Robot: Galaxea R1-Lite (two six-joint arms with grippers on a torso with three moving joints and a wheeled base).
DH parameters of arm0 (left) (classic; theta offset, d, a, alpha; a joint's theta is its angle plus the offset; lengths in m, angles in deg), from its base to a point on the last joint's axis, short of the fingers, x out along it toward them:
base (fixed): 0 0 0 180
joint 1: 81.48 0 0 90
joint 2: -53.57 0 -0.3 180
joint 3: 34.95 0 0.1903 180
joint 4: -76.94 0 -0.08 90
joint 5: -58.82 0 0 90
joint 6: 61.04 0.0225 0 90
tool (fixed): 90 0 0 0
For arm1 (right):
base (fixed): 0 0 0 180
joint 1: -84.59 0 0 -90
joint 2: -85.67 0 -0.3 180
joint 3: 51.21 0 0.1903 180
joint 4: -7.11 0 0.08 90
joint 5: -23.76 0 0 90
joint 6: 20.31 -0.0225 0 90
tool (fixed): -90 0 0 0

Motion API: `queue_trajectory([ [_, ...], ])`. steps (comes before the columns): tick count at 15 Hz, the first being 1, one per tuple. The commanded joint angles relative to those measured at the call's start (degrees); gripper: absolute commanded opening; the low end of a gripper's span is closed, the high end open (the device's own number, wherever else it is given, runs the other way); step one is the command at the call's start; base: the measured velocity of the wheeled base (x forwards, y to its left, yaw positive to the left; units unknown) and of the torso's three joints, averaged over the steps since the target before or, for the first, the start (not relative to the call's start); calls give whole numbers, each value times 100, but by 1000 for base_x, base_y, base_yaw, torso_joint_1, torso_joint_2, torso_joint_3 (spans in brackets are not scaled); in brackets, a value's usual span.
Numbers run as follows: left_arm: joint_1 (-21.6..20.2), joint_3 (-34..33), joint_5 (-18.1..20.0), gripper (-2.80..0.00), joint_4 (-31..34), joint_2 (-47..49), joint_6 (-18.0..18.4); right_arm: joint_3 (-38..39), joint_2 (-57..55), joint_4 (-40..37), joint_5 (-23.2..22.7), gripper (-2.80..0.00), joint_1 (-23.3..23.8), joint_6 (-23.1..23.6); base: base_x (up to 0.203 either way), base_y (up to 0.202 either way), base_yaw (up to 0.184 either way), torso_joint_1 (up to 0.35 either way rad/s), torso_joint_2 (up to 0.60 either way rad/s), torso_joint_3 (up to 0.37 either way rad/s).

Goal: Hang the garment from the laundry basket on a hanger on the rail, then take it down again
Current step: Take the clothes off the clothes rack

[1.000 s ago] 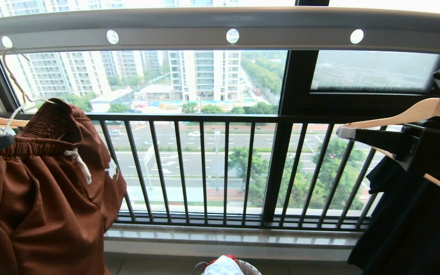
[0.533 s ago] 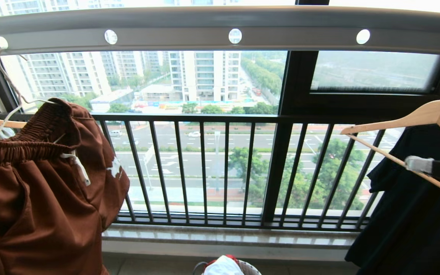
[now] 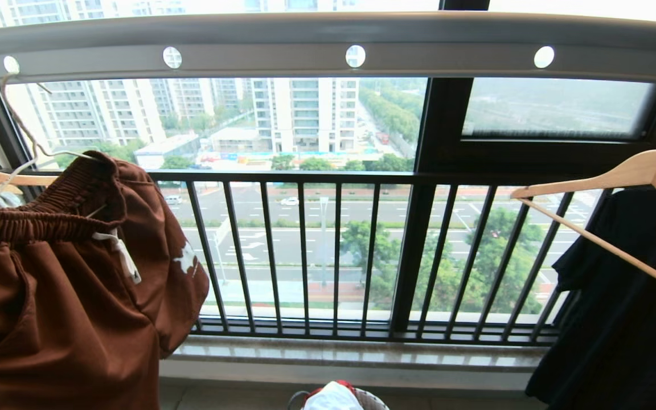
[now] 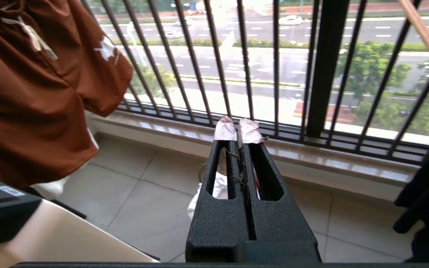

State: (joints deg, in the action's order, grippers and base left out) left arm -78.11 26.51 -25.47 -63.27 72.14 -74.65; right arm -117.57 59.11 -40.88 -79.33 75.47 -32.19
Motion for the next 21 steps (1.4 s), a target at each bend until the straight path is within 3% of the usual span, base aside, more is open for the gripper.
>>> queue_trajectory([
  [1, -198, -317, 9, -280, 10, -521, -11, 17, 871, -527, 374, -280, 17, 109, 0, 0, 0, 0, 0, 0],
  [6, -376, -951, 27, -280, 10, -1097, -104, 46, 1048, -1108, 1186, -280, 252, 193, 0, 0, 0, 0, 0, 0],
  [9, -368, -1481, 42, -280, 10, -1529, -117, 65, 1031, -1109, 1104, -280, 965, 344, 0, 0, 0, 0, 0, 0],
  [10, -361, -1639, 38, -280, 5, -1657, -112, 154, 1078, -1090, 849, -280, 1179, 493, 0, 0, 0, 0, 0, 0],
  [13, -355, -2110, 7, -280, -38, -1851, -46, 664, 1136, -1014, 653, -280, 1205, 493, 0, 0, 0, 0, 0, 0],
  [16, -355, -2615, -8, -280, -338, -1851, 313, 1513, 1179, -112, 564, -280, 1166, 580, 0, 0, 0, 0, 0, 0],
  [20, -355, -3430, -394, -280, -1297, -1851, 1308, 1859, 1313, 62, 524, -280, 994, 978, 0, 0, 0, 0, 0, 0],
  [21, -355, -3440, -404, -280, -1308, -1857, 1349, 1864, 1360, 63, 521, -280, 958, 1043, 0, 0, 0, 0, 0, 0],
])
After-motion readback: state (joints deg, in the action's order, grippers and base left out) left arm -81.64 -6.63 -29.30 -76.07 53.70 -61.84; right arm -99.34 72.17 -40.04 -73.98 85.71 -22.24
